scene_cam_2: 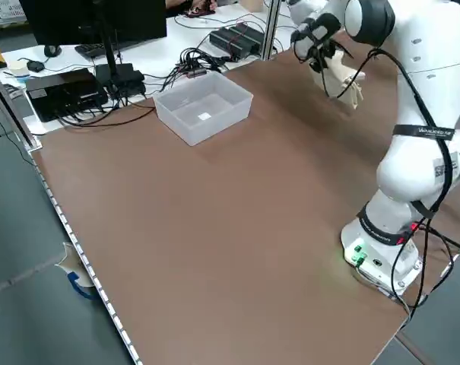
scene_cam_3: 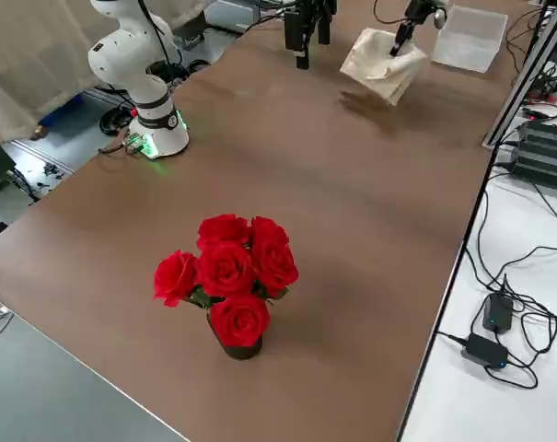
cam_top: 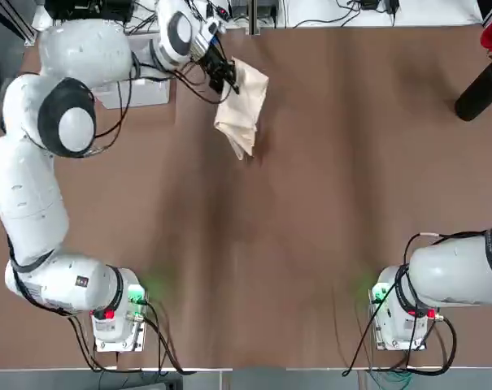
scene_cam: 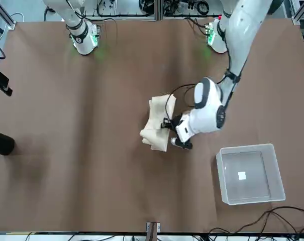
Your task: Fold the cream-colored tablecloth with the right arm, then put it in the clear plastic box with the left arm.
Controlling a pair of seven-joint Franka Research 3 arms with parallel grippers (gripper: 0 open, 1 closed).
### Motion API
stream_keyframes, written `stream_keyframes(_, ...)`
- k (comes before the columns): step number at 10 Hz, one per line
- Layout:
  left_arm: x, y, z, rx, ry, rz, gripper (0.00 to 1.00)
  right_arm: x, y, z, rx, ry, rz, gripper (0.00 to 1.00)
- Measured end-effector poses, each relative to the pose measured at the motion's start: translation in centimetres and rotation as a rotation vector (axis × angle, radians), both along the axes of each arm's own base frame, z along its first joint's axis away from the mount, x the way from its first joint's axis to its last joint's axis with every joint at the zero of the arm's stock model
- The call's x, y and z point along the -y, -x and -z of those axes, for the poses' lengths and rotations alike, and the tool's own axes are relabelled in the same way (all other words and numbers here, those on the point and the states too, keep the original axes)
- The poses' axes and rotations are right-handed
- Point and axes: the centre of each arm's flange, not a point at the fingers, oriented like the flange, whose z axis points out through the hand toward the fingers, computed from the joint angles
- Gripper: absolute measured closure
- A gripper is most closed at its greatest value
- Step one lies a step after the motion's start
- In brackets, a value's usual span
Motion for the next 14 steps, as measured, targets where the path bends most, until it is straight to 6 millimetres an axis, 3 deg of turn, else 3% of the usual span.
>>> stream_keyframes(4, -11.9, -2.3, -5.1, -0.027, 0.048, 0.122, 0.85, -1.4, 1.5, -2.9, 0.054, -0.001, 0.001, 0.00)
stream_keyframes(7, -21.0, -4.4, -8.6, 0.028, 0.064, 0.227, 0.85, -1.6, 1.7, -3.2, 0.055, -0.009, 0.053, 0.00)
stream_keyframes(12, -32.5, -7.1, -11.1, 0.128, 0.038, 0.369, 0.85, -1.6, 1.7, -2.8, 0.039, -0.017, 0.113, 0.00)
stream_keyframes(14, -35.8, -7.9, -9.8, 0.172, 0.005, 0.412, 0.85, -1.6, 1.8, -2.6, 0.030, -0.017, 0.114, 0.00)
